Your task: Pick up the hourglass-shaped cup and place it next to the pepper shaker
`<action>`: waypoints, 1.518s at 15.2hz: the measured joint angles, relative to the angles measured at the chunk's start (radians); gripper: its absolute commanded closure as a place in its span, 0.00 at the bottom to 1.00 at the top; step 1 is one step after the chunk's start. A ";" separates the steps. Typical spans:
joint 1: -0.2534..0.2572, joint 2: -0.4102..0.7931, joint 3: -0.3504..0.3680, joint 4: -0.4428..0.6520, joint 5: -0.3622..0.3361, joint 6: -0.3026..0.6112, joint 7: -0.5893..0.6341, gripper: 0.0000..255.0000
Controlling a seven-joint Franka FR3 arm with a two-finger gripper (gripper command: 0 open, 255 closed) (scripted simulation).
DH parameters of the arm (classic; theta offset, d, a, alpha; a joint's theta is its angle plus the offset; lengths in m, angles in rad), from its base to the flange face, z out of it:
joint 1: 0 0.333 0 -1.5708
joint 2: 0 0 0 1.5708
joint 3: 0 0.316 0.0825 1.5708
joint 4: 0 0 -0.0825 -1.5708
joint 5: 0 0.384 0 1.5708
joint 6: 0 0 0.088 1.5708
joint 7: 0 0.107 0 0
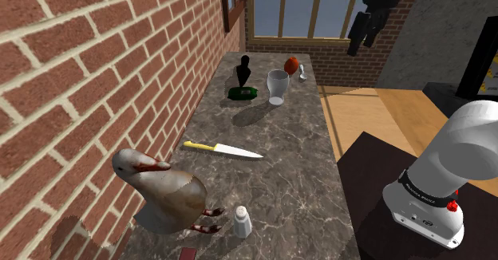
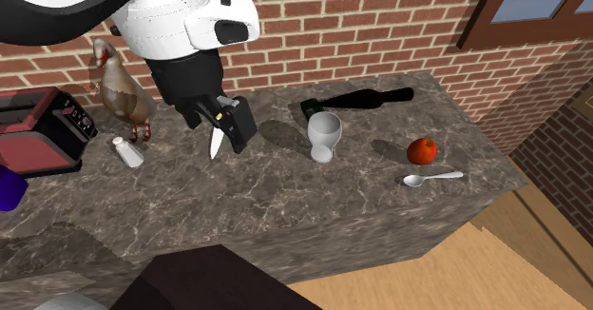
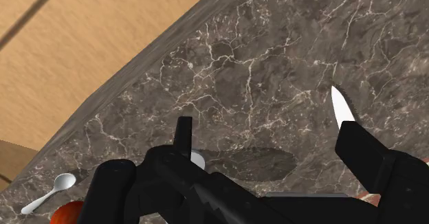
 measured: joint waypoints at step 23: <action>-0.009 0.737 -0.065 0.267 0.070 0.446 -0.129 0.00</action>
